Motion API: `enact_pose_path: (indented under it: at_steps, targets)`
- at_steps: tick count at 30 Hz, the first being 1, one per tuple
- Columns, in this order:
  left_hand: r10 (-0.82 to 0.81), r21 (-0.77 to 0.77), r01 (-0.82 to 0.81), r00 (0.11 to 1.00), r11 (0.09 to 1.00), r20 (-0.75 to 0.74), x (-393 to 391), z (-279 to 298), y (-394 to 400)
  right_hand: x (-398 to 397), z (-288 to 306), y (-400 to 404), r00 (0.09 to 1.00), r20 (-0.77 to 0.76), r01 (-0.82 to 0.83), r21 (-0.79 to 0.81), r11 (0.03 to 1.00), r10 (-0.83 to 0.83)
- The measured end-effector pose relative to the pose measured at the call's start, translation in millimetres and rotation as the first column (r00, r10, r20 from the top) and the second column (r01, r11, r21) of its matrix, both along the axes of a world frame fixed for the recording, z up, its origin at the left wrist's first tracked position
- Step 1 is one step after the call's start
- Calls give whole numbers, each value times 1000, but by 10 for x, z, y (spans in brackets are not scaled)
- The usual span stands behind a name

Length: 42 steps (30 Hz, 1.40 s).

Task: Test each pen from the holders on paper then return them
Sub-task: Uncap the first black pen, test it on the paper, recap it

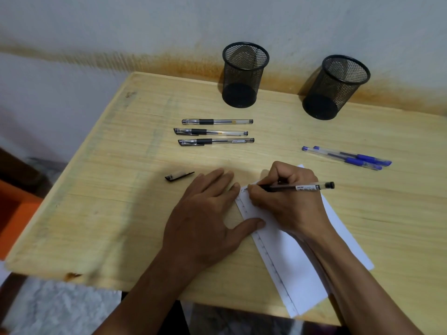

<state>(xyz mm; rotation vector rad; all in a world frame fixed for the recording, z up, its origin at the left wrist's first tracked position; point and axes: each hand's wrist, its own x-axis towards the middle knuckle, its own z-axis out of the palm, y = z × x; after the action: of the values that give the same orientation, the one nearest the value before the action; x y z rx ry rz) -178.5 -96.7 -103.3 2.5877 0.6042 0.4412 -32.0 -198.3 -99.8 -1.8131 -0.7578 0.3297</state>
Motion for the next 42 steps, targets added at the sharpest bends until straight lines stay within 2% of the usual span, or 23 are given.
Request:
enact_pose_path:
  at_steps: [20, 24, 30, 33, 36, 42]
  targets:
    - [-2, -15, 2, 1000, 1000, -10, -15, -6, 0, 4, 3, -12, 1000, -10, 19, -11, 1000, -19]
    - [0, -14, 0, 1000, 1000, 10, -20, -15, -5, -6, 5, -11, 995, -97, 17, 29, 999, -14]
    - [1, -3, -1, 1000, 1000, 11, -17, -24, 2, 4, -8, -19, 999, -43, 10, 2, 1000, -10]
    - [-2, 2, 2, 1000, 1000, 10, -22, -23, 2, -18, 35, -18, 993, -112, 27, 28, 999, -24]
    - [-5, 23, 4, 1000, 1000, 18, -13, -24, 15, 10, 90, -19, 961, -278, 41, 136, 990, -2]
    - [-21, 90, 18, 999, 996, 31, -6, -15, 24, 4, 169, -50, 946, -321, 19, 187, 982, 43]
